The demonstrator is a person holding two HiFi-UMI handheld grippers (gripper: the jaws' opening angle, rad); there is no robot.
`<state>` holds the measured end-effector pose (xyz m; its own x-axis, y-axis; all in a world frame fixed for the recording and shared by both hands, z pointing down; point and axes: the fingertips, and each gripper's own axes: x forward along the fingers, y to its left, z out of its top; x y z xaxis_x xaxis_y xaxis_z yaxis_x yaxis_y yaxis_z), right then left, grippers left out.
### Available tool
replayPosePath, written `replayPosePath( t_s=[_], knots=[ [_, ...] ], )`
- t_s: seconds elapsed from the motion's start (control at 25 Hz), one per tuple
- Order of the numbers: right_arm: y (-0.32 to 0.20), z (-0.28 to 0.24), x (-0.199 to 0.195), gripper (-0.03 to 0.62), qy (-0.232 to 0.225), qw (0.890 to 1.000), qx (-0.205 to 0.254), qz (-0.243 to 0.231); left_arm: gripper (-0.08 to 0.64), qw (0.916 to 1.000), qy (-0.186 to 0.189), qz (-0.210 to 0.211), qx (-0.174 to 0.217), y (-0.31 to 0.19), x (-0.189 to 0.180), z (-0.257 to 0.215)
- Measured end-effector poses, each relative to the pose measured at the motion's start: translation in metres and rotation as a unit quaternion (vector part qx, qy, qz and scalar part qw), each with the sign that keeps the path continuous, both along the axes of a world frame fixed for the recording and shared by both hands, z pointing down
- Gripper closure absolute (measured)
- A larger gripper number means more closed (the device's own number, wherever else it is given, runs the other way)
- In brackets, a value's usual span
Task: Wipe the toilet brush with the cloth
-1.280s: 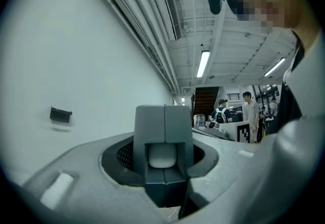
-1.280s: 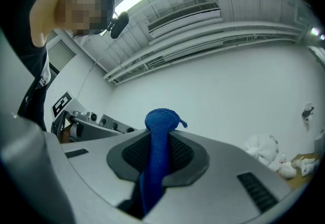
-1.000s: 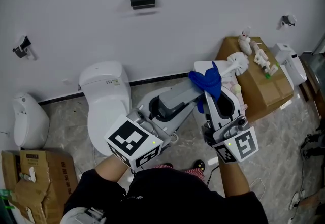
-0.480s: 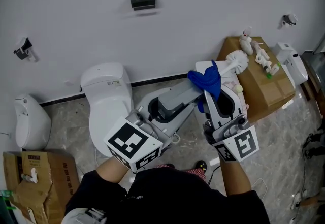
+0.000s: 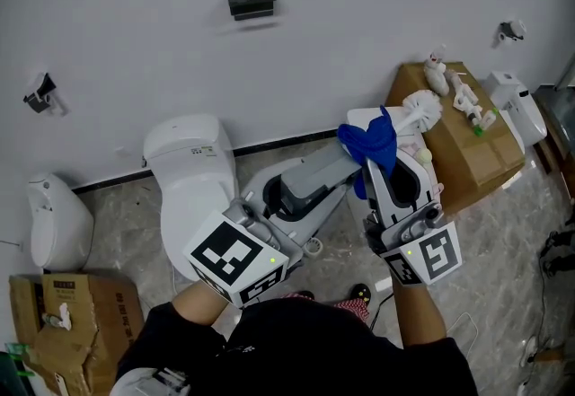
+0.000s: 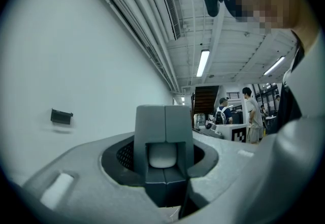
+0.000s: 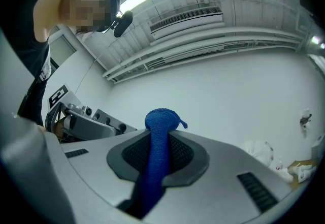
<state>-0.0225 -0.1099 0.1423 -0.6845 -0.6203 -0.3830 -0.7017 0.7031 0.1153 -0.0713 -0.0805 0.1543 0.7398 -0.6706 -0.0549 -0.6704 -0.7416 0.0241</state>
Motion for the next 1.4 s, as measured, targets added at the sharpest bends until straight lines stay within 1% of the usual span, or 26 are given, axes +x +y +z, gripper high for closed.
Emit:
replayPosePath(
  t_s=[0.16,0.68,1.4],
  knots=[
    [-0.002,0.003,0.000,0.528,0.003,1.000,0.001,0.008,0.393,1.0000,0.005,0.004,-0.004,0.000,-0.003,0.002],
    [-0.017,0.006,0.009,0.528,0.003,1.000,-0.008,0.018,0.393,1.0000,0.001,0.000,-0.008,-0.004,-0.003,0.002],
    [-0.027,0.007,0.019,0.528,0.004,0.999,-0.009,0.039,0.393,1.0000,0.001,0.001,-0.003,-0.001,-0.005,0.000]
  ],
)
